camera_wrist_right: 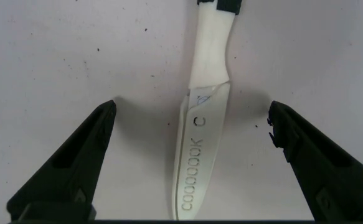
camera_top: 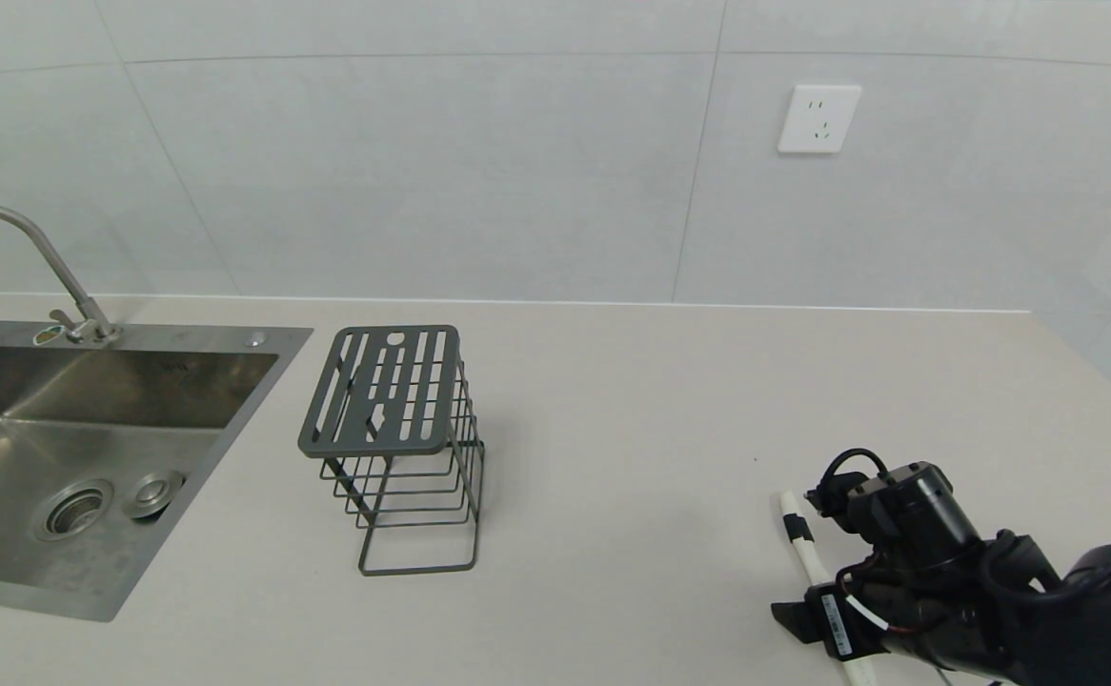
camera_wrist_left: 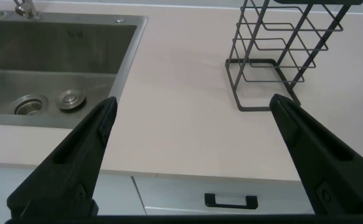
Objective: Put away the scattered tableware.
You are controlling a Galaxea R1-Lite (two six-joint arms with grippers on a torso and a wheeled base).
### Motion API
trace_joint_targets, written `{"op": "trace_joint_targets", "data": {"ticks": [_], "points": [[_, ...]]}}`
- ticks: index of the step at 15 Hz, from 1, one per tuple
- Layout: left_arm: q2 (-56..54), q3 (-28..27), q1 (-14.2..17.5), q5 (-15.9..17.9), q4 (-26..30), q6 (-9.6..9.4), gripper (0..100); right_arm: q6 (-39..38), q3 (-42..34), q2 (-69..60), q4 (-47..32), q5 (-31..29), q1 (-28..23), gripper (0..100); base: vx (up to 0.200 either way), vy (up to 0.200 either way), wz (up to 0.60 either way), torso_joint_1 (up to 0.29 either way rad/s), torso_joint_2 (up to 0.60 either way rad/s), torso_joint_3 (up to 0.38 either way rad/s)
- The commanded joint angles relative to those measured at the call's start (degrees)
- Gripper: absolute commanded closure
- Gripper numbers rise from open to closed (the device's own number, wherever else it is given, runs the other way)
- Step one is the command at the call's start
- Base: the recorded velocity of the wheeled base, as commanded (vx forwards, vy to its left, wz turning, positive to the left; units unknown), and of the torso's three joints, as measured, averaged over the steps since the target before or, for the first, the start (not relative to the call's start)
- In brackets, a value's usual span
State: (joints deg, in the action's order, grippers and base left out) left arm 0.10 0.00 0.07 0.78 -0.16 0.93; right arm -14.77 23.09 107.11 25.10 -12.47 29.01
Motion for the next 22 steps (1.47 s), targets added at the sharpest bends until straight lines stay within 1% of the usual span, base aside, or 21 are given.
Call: {"op": "trace_joint_targets", "data": {"ticks": [1, 3, 4, 10, 13, 14, 16, 22], "points": [[0.08, 0.0, 0.01, 0.01, -0.02, 0.04, 0, 0.01, -0.06, 1.44, 0.65, -0.1, 0.17, 0, 0.0, 0.0, 0.0, 0.0, 0.0, 0.0], [0.08, 0.0, 0.01, 0.01, -0.02, 0.04, 0, 0.01, -0.24, 2.58, 1.53, -0.27, 0.34, 0, 0.0, 0.0, 0.0, 0.0, 0.0, 0.0], [0.08, 0.0, 0.01, 0.01, -0.02, 0.04, 0, 0.01, -0.15, 2.67, 1.53, -0.27, 0.43, 100, 0.0, 0.0, 0.0, 0.0, 0.0, 0.0], [0.08, 0.0, 0.01, 0.01, -0.02, 0.04, 0, -0.25, -1.64, 2.32, 1.62, -0.27, 0.52, 100, 0.0, 0.0, 0.0, 0.0, 0.0, 0.0], [0.08, 0.0, 0.01, 0.01, -0.02, -0.05, 0, 0.1, 0.47, 0.47, 4.52, -0.19, 0.52, 100, 0.0, 0.0, 0.0, 0.0, 0.0, 0.0], [0.08, 0.0, 0.01, 0.1, -0.02, -0.14, 0, 1.06, 1.08, -1.37, 7.68, -0.19, 0.52, 100, 0.0, 0.0, 0.0, 0.0, 0.0, 0.0], [0.08, 0.0, 0.01, 0.1, -0.02, -0.14, 0, 3.61, 0.99, -4.45, 10.32, -0.01, 0.61, 100, 0.0, 0.0, 0.0, 0.0, 0.0, 0.0], [0.08, 0.0, 0.01, 0.19, -0.11, -0.22, 0, 3.88, 0.47, -13.06, 10.5, 0.52, 1.22, 100, 0.0, 0.0, 0.0, 0.0, 0.0, 0.0]]}}
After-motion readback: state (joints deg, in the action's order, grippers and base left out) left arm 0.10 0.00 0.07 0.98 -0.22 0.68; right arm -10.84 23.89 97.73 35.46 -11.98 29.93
